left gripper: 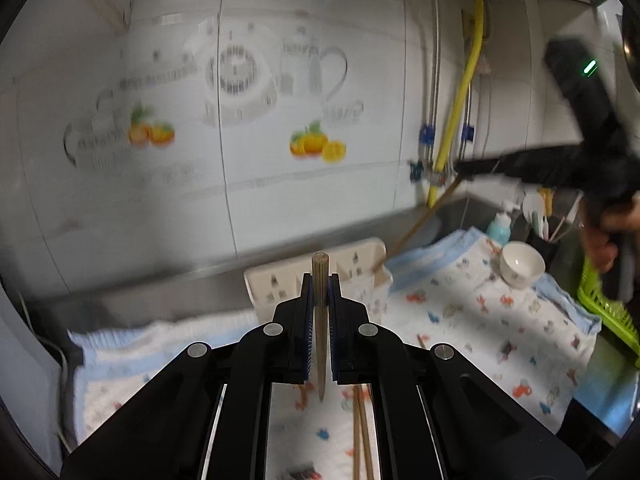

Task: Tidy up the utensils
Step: 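Lift chopsticks into the cream holder and open the left gripper while the right gripper does likewise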

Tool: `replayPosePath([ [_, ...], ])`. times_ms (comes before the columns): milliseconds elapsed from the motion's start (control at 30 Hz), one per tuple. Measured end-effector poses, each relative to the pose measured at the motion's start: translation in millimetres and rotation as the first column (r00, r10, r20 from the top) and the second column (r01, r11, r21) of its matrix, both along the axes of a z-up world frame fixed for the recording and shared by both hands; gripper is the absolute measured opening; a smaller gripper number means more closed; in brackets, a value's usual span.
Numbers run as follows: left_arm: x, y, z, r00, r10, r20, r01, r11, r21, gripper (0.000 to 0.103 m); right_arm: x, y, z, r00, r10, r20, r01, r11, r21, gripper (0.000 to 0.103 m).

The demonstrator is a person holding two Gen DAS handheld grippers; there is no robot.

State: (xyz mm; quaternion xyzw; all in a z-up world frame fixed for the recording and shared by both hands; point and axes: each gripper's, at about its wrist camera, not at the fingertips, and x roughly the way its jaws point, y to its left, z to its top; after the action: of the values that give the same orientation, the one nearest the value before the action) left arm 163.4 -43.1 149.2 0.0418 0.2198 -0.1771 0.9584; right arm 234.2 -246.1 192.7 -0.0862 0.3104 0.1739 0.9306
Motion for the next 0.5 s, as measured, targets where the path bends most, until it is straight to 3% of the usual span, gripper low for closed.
replayPosePath([
  [300,6.4,-7.5,71.9,0.985,0.001,0.173,-0.006,1.000,0.026,0.005,36.9,9.4,-28.0,0.996,-0.006,-0.086,0.003,0.999,-0.035,0.006],
  [500,29.4,-18.5,82.8,0.966,0.043,0.254,-0.055,0.998,0.042,0.005,42.0,9.5,-36.2,0.996,-0.002,-0.085,-0.001,0.999,-0.040,0.007],
])
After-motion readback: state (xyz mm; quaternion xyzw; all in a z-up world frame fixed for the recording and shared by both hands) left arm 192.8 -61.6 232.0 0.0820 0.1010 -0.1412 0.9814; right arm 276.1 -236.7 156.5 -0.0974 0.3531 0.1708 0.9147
